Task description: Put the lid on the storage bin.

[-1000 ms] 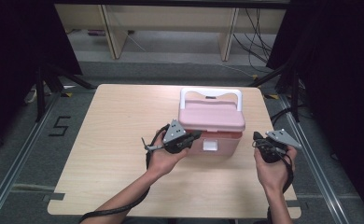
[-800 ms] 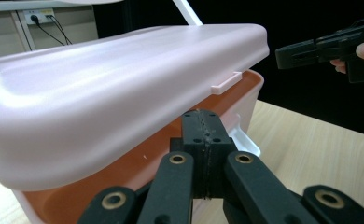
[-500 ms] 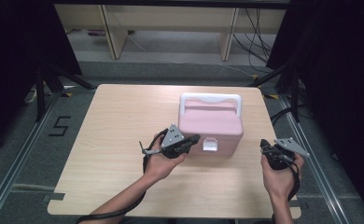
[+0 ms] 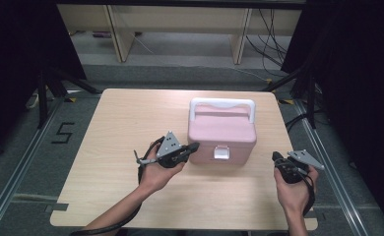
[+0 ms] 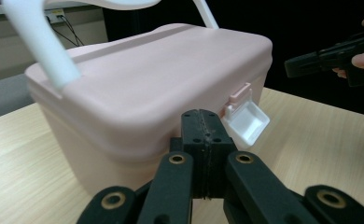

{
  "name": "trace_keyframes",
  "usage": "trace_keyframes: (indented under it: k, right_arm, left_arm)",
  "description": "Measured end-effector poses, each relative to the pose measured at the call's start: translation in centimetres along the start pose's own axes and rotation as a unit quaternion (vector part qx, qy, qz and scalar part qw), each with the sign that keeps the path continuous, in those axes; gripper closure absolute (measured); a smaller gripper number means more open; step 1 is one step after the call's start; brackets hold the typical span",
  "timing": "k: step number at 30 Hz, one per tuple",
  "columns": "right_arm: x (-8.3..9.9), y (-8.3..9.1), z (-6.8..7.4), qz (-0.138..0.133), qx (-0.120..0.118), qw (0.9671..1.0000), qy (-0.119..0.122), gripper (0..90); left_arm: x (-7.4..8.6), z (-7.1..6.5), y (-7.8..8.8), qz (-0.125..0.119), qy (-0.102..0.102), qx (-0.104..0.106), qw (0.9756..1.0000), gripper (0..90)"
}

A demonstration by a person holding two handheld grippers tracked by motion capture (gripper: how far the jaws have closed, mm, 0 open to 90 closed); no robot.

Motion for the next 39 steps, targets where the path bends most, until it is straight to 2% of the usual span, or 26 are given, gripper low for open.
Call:
trace_keyframes:
  k: [1, 2, 3, 4, 7, 8, 11, 12, 13, 15, 16, 19, 20, 25, 26, 28, 29, 30, 32, 33, 34, 35, 36, 37, 38, 39]
  right_arm:
    - [0.1, 0.0, -0.4, -0.001, 0.0, 0.9996, 0.027, 86.1]
    - [0.3, -0.1, -0.6, -0.002, -0.001, 0.9995, 0.032, 85.9]
    - [0.4, 0.0, -0.2, 0.004, -0.002, 1.0, 0.006, 85.6]
    - [0.5, -0.1, -0.6, 0.0, -0.008, 0.9997, 0.025, 85.2]
    - [0.9, 0.0, -0.5, 0.001, -0.008, 0.9999, 0.007, 83.7]
    - [0.9, -0.1, -0.8, -0.002, -0.01, 0.9996, 0.027, 83.0]
    - [1.2, -0.1, -1.0, 0.0, -0.006, 0.9994, 0.033, 81.7]
    - [1.4, 0.0, -0.7, 0.007, -0.009, 0.9999, 0.008, 81.2]
    - [1.5, -0.2, -1.1, 0.002, -0.008, 0.9993, 0.037, 80.7]
    - [1.7, -0.1, -0.7, 0.008, -0.011, 0.9999, 0.001, 80.2]
    - [1.8, -0.3, -1.2, 0.001, -0.007, 0.9991, 0.041, 79.8]
    - [2.1, -0.4, -1.0, 0.001, -0.014, 0.9995, 0.027, 78.7]
    - [2.2, -0.3, -1.2, 0.01, -0.01, 0.9991, 0.041, 78.2]
    - [2.7, -0.6, -1.0, 0.008, -0.021, 0.9991, 0.037, 77.2]
    - [2.9, -0.5, -0.7, 0.008, -0.015, 0.9996, 0.021, 76.9]
    - [3.0, -0.6, -1.2, 0.003, -0.013, 0.9986, 0.051, 76.1]
    - [3.2, -0.6, -0.8, 0.003, -0.019, 0.9996, 0.022, 75.2]
    - [3.2, -0.6, -1.1, 0.009, -0.018, 0.9988, 0.046, 74.1]
    - [3.4, -0.5, -1.0, 0.004, -0.014, 0.9993, 0.036, 73.0]
    - [3.4, -0.6, -1.2, -0.001, -0.02, 0.9984, 0.052, 72.5]
    - [3.5, -0.5, -1.2, 0.005, -0.018, 0.9988, 0.045, 71.8]
    - [3.6, -0.5, -1.1, 0.0, -0.015, 0.9993, 0.035, 71.0]
    - [3.6, -0.5, -1.5, -0.001, -0.009, 0.9983, 0.057, 70.2]
    - [3.8, -0.6, -1.2, -0.005, -0.011, 0.9994, 0.032, 69.7]
    - [3.8, -0.5, -1.5, -0.004, -0.009, 0.9988, 0.048, 69.2]
    - [3.9, -0.6, -1.5, -0.001, -0.011, 0.9989, 0.046, 68.6]
  left_arm:
    - [0.0, 0.2, 0.2, 0.0, 0.0, -0.003, 1.0, 89.6]
    - [0.1, 0.5, 0.3, -0.004, 0.0, -0.004, 1.0, 89.6]
    - [0.2, 0.7, 0.5, -0.001, -0.002, -0.008, 1.0, 89.5]
    - [0.2, 0.9, 0.6, -0.003, -0.001, -0.01, 0.9999, 89.5]
    - [0.5, 1.6, 1.1, -0.004, -0.003, -0.019, 0.9998, 88.9]
    - [0.6, 1.9, 1.3, -0.005, -0.002, -0.019, 0.9998, 88.5]
    - [0.9, 2.6, 1.6, -0.005, -0.005, -0.026, 0.9996, 87.4]
    - [1.1, 2.9, 1.8, -0.002, -0.008, -0.031, 0.9995, 87.3]
    - [1.2, 3.1, 2.0, -0.001, -0.006, -0.034, 0.9994, 87.2]
    - [1.6, 3.7, 2.4, -0.001, -0.004, -0.042, 0.9991, 86.9]
    - [1.8, 4.0, 2.6, -0.003, -0.002, -0.044, 0.999, 86.8]
    - [2.4, 4.8, 3.4, -0.001, 0.003, -0.056, 0.9984, 86.2]
    - [2.6, 5.1, 3.6, -0.003, 0.004, -0.058, 0.9983, 85.9]
    - [3.7, 6.5, 4.9, -0.005, 0.013, -0.074, 0.9972, 84.2]
    - [4.0, 6.8, 5.1, -0.004, 0.014, -0.079, 0.9968, 83.7]
    - [4.4, 7.3, 5.6, -0.006, 0.017, -0.086, 0.9961, 81.9]
    - [4.7, 7.6, 5.9, -0.009, 0.019, -0.09, 0.9958, 80.4]
    - [5.0, 7.9, 6.2, -0.007, 0.019, -0.095, 0.9953, 79.3]
    - [5.7, 8.5, 6.8, -0.005, 0.024, -0.105, 0.9942, 78.5]
    - [6.1, 8.8, 7.1, -0.005, 0.028, -0.11, 0.9935, 78.0]
    - [6.5, 9.1, 7.4, -0.004, 0.031, -0.114, 0.993, 77.3]
    - [6.9, 9.4, 7.7, 0.003, 0.035, -0.124, 0.9917, 76.7]
    - [7.3, 9.6, 8.0, 0.005, 0.037, -0.129, 0.9909, 75.9]
    - [7.7, 9.9, 8.3, 0.004, 0.039, -0.135, 0.9901, 75.0]
    - [8.0, 10.2, 8.7, 0.007, 0.041, -0.142, 0.9889, 74.1]
    - [8.4, 10.5, 9.0, 0.007, 0.044, -0.15, 0.9878, 73.0]
Point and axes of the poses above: each handheld gripper's, and its own axes: y roughly backward along the jaws, x roughly out of its underside, z roughly to its left, the point moved 1 cm from there along -y, roughly forward along the jaws, and after that the axes turned 13 degrees about -x, right-handed, at the moved point
